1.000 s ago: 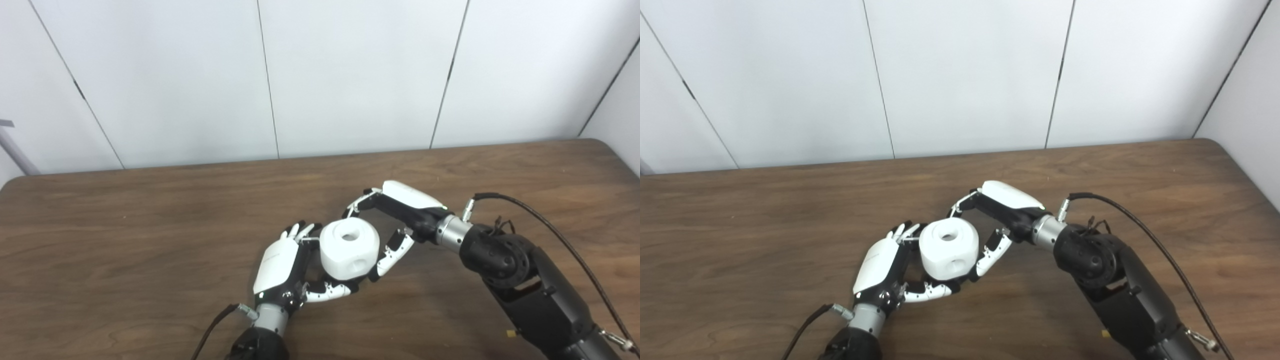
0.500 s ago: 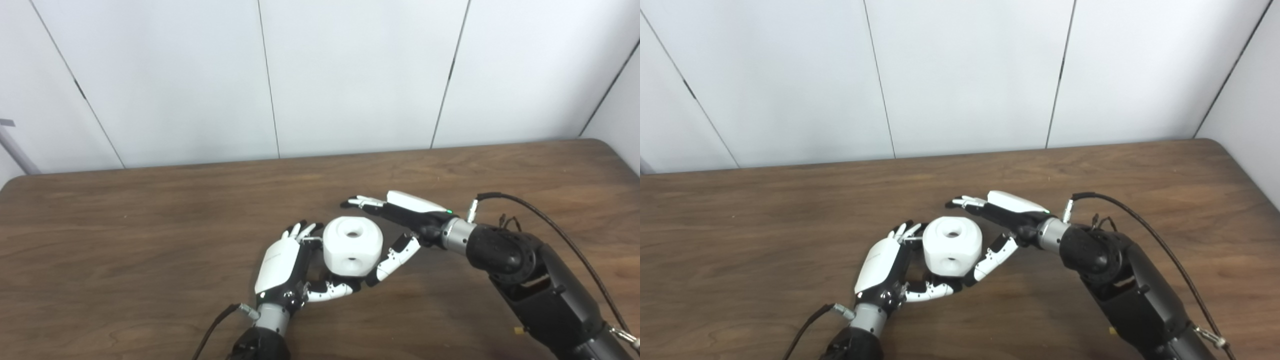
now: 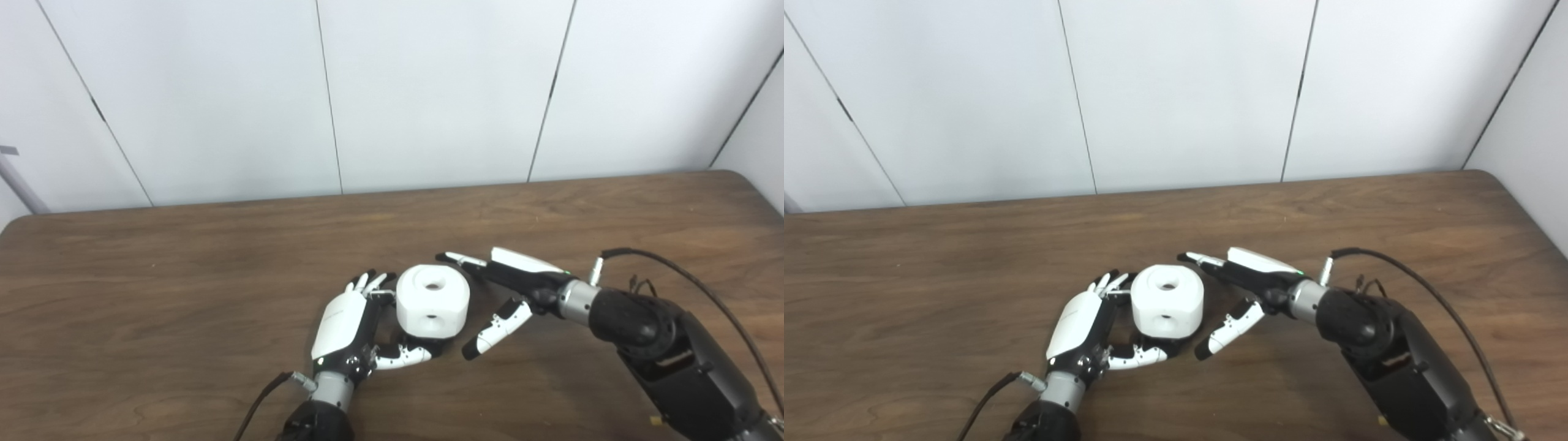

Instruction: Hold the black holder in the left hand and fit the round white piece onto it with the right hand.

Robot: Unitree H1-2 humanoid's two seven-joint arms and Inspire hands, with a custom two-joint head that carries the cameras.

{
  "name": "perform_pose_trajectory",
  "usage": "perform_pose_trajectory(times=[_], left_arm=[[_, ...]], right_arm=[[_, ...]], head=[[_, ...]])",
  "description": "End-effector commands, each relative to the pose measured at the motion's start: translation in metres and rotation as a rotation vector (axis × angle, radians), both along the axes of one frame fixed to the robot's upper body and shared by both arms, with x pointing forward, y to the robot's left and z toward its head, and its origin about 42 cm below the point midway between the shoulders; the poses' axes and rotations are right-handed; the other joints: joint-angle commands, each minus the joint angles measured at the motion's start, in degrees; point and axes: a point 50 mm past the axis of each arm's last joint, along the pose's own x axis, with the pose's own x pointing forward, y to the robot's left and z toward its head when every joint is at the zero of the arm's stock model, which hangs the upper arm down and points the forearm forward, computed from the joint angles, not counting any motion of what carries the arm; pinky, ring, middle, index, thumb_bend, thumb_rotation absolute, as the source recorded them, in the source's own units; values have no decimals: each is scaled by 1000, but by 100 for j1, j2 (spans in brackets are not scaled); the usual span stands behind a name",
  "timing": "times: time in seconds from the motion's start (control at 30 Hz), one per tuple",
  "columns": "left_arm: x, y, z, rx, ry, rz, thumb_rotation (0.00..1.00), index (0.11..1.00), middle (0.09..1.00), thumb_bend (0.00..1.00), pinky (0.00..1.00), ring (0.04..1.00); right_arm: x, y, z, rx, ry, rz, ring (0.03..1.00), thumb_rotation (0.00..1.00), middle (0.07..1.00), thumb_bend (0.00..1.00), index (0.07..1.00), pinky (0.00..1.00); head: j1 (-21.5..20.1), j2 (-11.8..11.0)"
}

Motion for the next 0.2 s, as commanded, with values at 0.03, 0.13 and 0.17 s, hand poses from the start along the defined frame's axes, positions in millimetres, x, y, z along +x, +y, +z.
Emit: perform_pose_trajectory(times=[0.03,0.13,0.17], left_arm=[[4,6,-1,-5,19,0,48,480,919,522,1000,1000],[8,12,-1,-6,20,13,49,479,918,522,1000,1000],[9,14,-1,-2,25,15,50,480,921,522,1000,1000]], right_arm=[[-2,-21,15,95,-71,-67,1000,473,1000,1000,1000,1000],[-13,-39,5,184,-72,-142,1000,519,1000,1000,1000,942],[-17,-45,1,188,-74,-170,1000,533,1000,1000,1000,893]], head=[[-8,-14],[-21,-44],[-36,-55]])
